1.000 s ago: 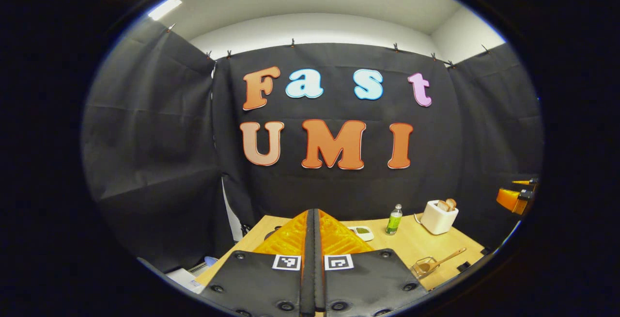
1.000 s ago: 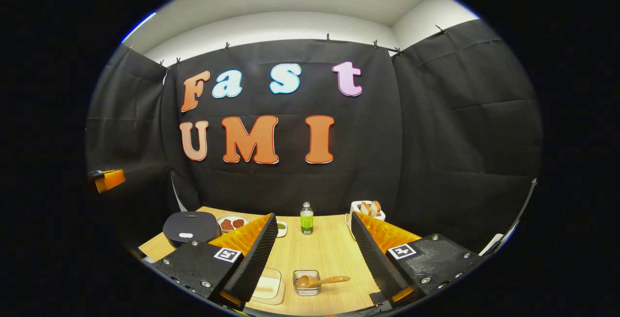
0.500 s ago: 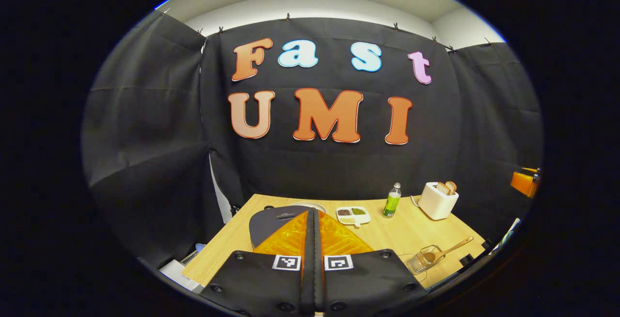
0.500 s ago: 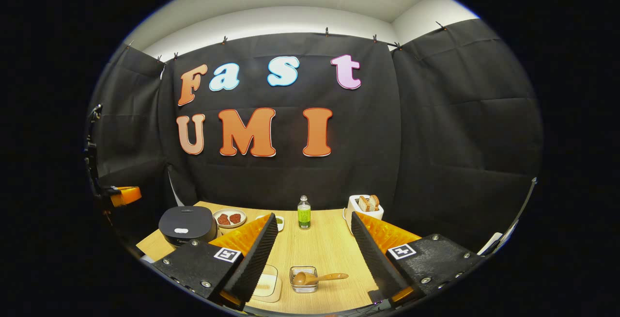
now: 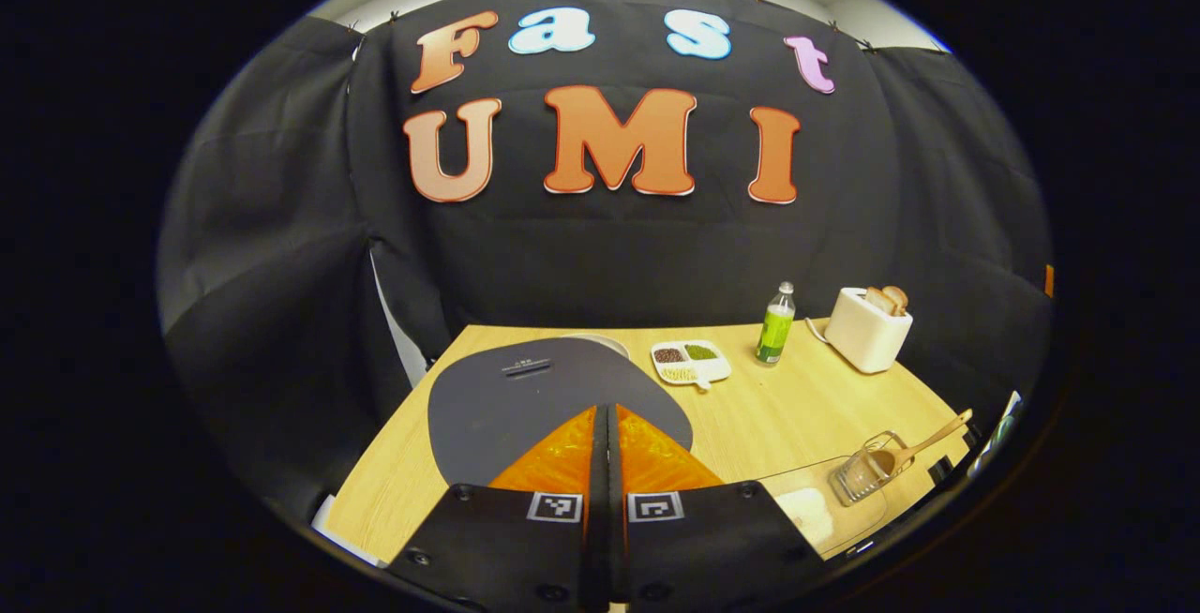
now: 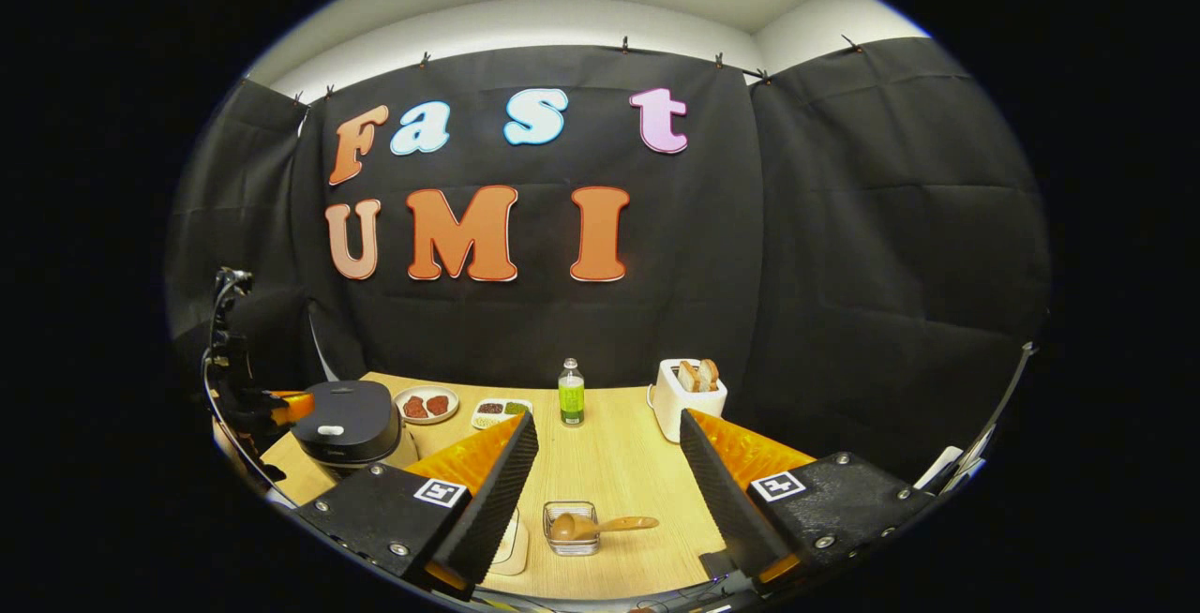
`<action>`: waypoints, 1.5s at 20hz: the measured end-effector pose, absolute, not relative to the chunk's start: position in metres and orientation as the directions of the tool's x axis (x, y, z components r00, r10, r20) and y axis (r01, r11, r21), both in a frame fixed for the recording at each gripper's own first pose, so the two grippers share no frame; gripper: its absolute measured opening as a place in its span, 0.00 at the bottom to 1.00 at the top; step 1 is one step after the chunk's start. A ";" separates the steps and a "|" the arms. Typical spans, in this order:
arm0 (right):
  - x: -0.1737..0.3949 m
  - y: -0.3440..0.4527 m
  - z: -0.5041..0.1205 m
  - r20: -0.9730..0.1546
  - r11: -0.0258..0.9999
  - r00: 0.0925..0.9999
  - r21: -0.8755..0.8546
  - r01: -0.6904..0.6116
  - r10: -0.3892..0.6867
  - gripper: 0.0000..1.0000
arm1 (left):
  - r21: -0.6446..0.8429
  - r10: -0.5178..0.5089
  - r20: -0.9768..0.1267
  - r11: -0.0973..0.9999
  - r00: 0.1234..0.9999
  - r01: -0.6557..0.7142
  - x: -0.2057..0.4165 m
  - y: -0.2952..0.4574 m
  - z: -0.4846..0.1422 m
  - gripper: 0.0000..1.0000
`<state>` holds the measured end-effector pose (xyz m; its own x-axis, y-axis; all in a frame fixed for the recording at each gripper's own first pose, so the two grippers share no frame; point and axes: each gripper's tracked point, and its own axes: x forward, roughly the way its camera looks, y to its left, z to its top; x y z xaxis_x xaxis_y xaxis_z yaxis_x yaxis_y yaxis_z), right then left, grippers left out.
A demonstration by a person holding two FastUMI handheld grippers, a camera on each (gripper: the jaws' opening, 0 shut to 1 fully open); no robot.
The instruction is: Close the left gripper, press the button to open the rice cooker; take a wooden spoon from the chopstick holder with the right hand, scoop a spoonful of rice and pour it into the rice cooker, then put the wooden spoon back into the chopstick holder.
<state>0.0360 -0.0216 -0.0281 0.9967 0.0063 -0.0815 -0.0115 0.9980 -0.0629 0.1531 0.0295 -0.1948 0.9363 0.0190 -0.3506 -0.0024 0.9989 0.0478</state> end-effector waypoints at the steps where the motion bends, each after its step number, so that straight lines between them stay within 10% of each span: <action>1: 0.036 -0.024 -0.030 -0.086 0.998 0.996 -0.065 -0.007 0.001 0.95 | 0.057 0.028 -0.366 0.998 0.930 -0.008 0.156 0.034 -0.203 0.00; 23: 0.039 -0.033 -0.051 -0.144 0.999 0.989 -0.035 0.007 -0.012 0.95 | 0.055 0.015 -0.450 0.998 0.893 0.011 0.151 0.026 -0.235 0.00; 30: 0.034 -0.047 -0.064 -0.151 0.999 0.988 0.015 0.035 -0.032 0.95 | 0.039 0.080 -0.234 0.997 0.969 -0.073 0.148 0.036 -0.114 0.04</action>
<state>0.0336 -0.0471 -0.0644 0.9880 -0.0325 -0.1511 0.0351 0.9993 0.0145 0.1480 0.0359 -0.1137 0.9691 0.0796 -0.2336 -0.0726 0.9966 0.0386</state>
